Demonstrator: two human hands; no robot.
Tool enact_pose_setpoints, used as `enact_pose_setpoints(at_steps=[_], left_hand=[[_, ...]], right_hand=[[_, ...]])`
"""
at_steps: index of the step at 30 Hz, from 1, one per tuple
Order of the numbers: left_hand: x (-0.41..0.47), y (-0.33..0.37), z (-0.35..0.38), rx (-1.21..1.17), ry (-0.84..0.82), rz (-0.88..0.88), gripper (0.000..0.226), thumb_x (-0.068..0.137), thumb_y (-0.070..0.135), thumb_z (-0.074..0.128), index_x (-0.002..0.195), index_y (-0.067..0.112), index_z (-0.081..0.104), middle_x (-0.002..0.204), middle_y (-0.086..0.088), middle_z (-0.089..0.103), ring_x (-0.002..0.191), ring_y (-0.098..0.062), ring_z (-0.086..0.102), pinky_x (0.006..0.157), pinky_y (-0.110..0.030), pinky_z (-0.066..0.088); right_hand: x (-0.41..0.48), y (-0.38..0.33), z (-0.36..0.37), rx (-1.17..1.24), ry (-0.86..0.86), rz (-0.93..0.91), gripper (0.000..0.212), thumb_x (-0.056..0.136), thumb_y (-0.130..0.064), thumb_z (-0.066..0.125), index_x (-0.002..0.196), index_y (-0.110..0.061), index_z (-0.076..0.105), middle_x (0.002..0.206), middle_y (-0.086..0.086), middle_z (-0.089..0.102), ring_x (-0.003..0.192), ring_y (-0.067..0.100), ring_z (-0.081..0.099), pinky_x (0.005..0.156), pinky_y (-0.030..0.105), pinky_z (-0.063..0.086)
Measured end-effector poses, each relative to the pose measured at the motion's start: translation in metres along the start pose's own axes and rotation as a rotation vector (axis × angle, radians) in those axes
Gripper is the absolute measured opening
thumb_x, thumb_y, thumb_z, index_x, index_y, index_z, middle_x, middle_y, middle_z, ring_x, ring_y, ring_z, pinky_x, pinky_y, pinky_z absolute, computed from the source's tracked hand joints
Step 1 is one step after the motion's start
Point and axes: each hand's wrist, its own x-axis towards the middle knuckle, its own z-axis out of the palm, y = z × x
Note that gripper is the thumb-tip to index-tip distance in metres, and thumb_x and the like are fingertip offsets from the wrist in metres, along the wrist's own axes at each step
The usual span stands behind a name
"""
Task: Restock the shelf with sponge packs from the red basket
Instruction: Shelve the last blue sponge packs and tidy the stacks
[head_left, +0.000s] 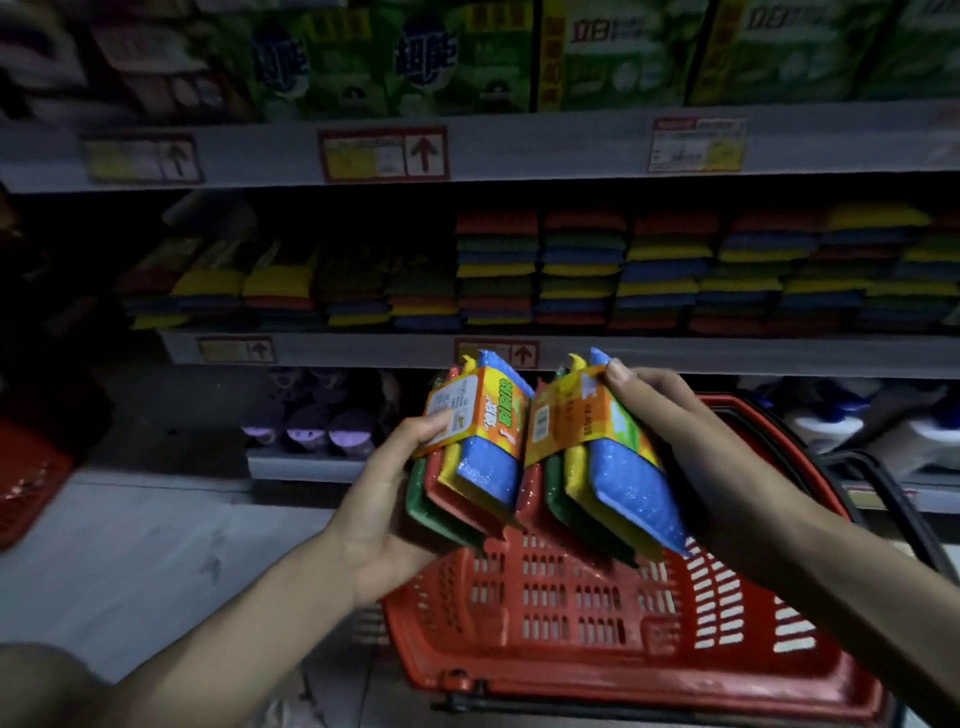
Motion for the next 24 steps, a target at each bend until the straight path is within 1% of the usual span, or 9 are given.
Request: enact_pose_setpoints(at_steps=[2,4,6,9,12,16,19,22,24], left_hand=[[-0.004,0.007,-0.004,-0.013,-0.020,0.023,0.048,0.093,0.039,0.058,0.128,0.009,0.071,0.134,-0.019,0.066,0.119,-0.032,0.066,0.109,-0.044,0.046],[-0.010,0.014,-0.009,-0.033,-0.061,0.046,0.058,0.096,0.042,0.058,0.147,0.014,0.054,0.148,-0.016,0.056,0.136,-0.032,0.055,0.115,-0.046,0.042],[-0.015,0.021,-0.014,-0.038,-0.064,0.052,0.061,0.095,0.044,0.059,0.151,0.019,0.050,0.151,-0.014,0.054,0.141,-0.031,0.050,0.115,-0.045,0.041],[-0.022,0.030,-0.020,0.003,-0.062,0.046,0.046,0.095,0.043,0.055,0.130,0.017,0.071,0.143,-0.014,0.062,0.132,-0.030,0.059,0.113,-0.044,0.042],[-0.032,0.037,-0.020,0.049,-0.083,0.053,0.036,0.096,0.040,0.054,0.118,0.024,0.078,0.135,-0.010,0.068,0.122,-0.027,0.066,0.107,-0.044,0.044],[-0.040,0.044,-0.026,0.111,-0.019,0.116,0.052,0.091,0.041,0.060,0.136,0.015,0.066,0.133,-0.014,0.068,0.123,-0.032,0.065,0.107,-0.047,0.050],[-0.044,0.047,-0.034,0.190,0.068,0.162,0.050,0.093,0.039,0.061,0.135,0.013,0.066,0.128,-0.017,0.070,0.122,-0.035,0.066,0.110,-0.051,0.046],[-0.046,0.050,-0.037,0.278,0.160,0.180,0.044,0.094,0.042,0.061,0.127,0.015,0.072,0.122,-0.015,0.074,0.114,-0.034,0.070,0.107,-0.050,0.049],[-0.046,0.054,-0.034,0.346,0.231,0.204,0.043,0.094,0.048,0.059,0.119,0.016,0.075,0.114,-0.012,0.077,0.103,-0.029,0.075,0.097,-0.045,0.055]], right_hand=[[-0.006,0.001,0.001,0.010,0.043,-0.035,0.047,0.076,-0.052,0.073,0.114,-0.024,0.066,0.103,0.006,0.078,0.087,0.021,0.078,0.066,0.032,0.061],[-0.012,0.002,0.002,-0.019,0.063,-0.062,0.042,0.078,-0.050,0.072,0.114,-0.027,0.067,0.104,0.006,0.078,0.091,0.023,0.077,0.074,0.037,0.062],[-0.019,0.003,0.005,-0.045,0.079,-0.074,0.035,0.084,-0.046,0.071,0.115,-0.029,0.068,0.110,0.007,0.076,0.098,0.026,0.075,0.080,0.040,0.059],[-0.027,0.005,0.014,-0.063,0.098,-0.138,0.044,0.079,-0.044,0.073,0.121,-0.034,0.066,0.117,0.005,0.073,0.104,0.027,0.073,0.088,0.043,0.058],[-0.034,0.005,0.027,-0.124,0.092,-0.218,0.060,0.066,-0.040,0.083,0.123,-0.040,0.065,0.112,0.003,0.076,0.096,0.026,0.076,0.086,0.045,0.062],[-0.027,0.005,0.033,-0.350,0.124,-0.324,0.072,0.054,-0.048,0.091,0.121,-0.048,0.065,0.123,0.004,0.064,0.103,0.024,0.072,0.087,0.044,0.062],[-0.018,0.004,0.036,-0.565,0.069,-0.390,0.085,0.053,-0.055,0.088,0.132,-0.057,0.056,0.129,-0.008,0.053,0.111,0.015,0.066,0.093,0.040,0.059],[-0.013,0.005,0.042,-0.686,-0.050,-0.455,0.093,0.064,-0.038,0.093,0.140,-0.061,0.046,0.134,-0.013,0.051,0.104,0.012,0.069,0.091,0.037,0.061],[-0.010,0.006,0.045,-0.846,-0.104,-0.493,0.101,0.069,-0.026,0.093,0.144,-0.065,0.038,0.139,-0.017,0.042,0.111,0.008,0.063,0.094,0.034,0.058]])
